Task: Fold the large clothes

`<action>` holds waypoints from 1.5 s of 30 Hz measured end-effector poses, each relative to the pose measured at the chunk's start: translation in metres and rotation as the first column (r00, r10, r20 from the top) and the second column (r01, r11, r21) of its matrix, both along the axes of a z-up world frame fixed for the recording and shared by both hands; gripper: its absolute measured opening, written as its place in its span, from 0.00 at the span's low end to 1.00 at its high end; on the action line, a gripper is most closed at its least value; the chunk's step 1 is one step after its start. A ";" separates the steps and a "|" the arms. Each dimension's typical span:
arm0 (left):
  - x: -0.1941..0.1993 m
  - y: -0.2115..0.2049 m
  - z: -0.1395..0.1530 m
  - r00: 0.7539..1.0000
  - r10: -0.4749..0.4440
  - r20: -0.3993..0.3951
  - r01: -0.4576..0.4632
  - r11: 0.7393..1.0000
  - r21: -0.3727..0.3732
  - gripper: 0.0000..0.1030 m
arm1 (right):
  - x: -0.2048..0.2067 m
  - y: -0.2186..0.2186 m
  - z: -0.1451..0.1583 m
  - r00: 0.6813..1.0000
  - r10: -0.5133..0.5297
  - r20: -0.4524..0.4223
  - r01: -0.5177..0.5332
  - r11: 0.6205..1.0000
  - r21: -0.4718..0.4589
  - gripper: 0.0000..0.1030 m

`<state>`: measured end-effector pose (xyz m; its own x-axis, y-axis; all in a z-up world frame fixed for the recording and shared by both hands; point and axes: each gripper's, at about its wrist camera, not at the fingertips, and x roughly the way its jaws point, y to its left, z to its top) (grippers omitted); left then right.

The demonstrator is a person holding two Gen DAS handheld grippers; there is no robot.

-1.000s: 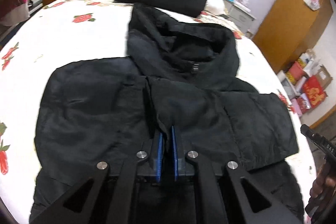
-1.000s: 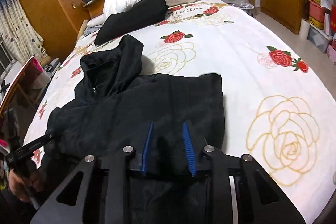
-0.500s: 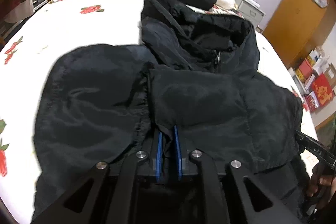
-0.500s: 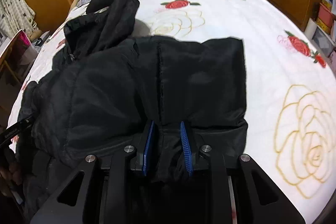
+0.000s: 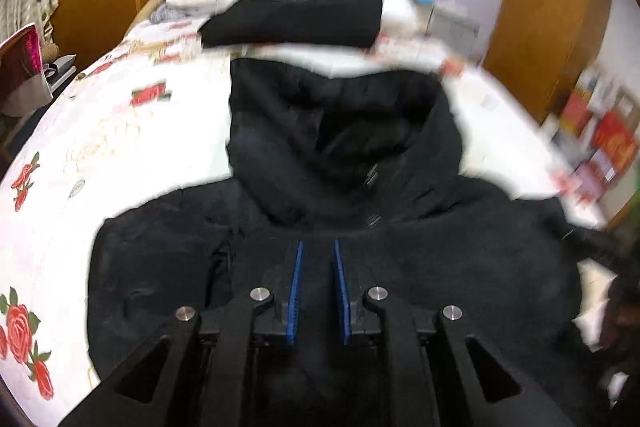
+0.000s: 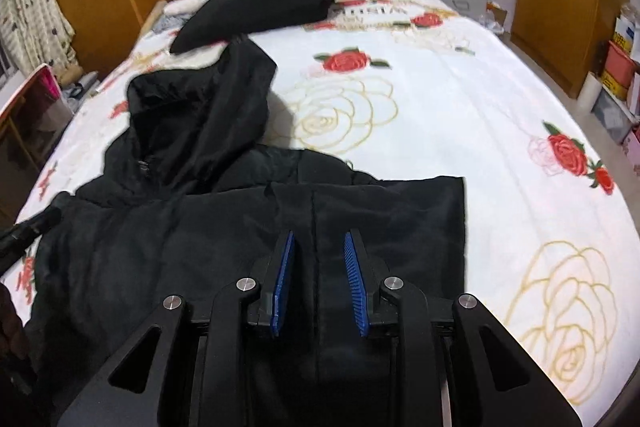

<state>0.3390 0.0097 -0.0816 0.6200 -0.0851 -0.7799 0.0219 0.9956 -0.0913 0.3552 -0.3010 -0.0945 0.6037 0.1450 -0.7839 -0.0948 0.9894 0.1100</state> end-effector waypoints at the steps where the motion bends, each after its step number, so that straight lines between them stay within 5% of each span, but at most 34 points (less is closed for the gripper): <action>1: 0.006 0.001 -0.015 1.000 0.003 -0.023 -0.003 1.000 0.012 0.16 | 0.005 0.001 -0.009 1.000 -0.002 -0.013 0.001 1.000 -0.015 0.25; 4: 0.011 0.006 -0.038 1.000 -0.002 -0.012 0.002 1.000 0.008 0.16 | 0.009 0.003 -0.027 1.000 0.005 -0.029 -0.006 1.000 -0.022 0.25; 8: 0.016 0.003 -0.035 1.000 -0.005 -0.018 0.005 1.000 0.027 0.16 | 0.010 0.005 -0.027 1.000 0.007 -0.031 -0.009 0.999 -0.047 0.26; 16: -0.046 0.020 0.017 0.997 -0.018 0.073 0.023 0.997 -0.070 0.16 | -0.047 0.018 0.026 0.994 0.089 0.069 -0.091 0.995 0.033 0.27; 23: -0.053 0.021 -0.025 0.998 -0.008 -0.056 0.005 0.998 -0.061 0.16 | -0.052 0.046 -0.015 0.989 0.139 -0.042 -0.139 0.990 -0.013 0.27; 33: -0.055 0.030 0.003 0.998 -0.011 -0.055 0.007 0.997 -0.074 0.17 | -0.055 0.045 0.016 0.990 0.134 -0.035 -0.134 0.991 0.009 0.27; 37: -0.044 0.036 0.032 1.000 -0.013 -0.006 0.013 0.996 -0.083 0.42 | -0.045 0.052 0.040 0.988 0.157 0.007 -0.157 0.988 0.010 0.29; 40: -0.026 0.039 0.052 0.999 -0.022 0.040 0.025 0.998 -0.063 0.55 | -0.029 0.058 0.055 0.985 0.169 0.039 -0.169 0.986 0.001 0.47; 45: 0.025 0.051 0.069 0.997 -0.004 0.073 0.008 0.999 -0.048 0.56 | 0.015 0.070 0.073 0.985 0.159 0.068 -0.159 0.987 -0.005 0.48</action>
<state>0.3636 0.0604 -0.0130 0.6743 -0.1259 -0.7276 0.0363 0.9898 -0.1375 0.3705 -0.2310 -0.0219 0.6245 0.2436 -0.7421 -0.2577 0.9612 0.0987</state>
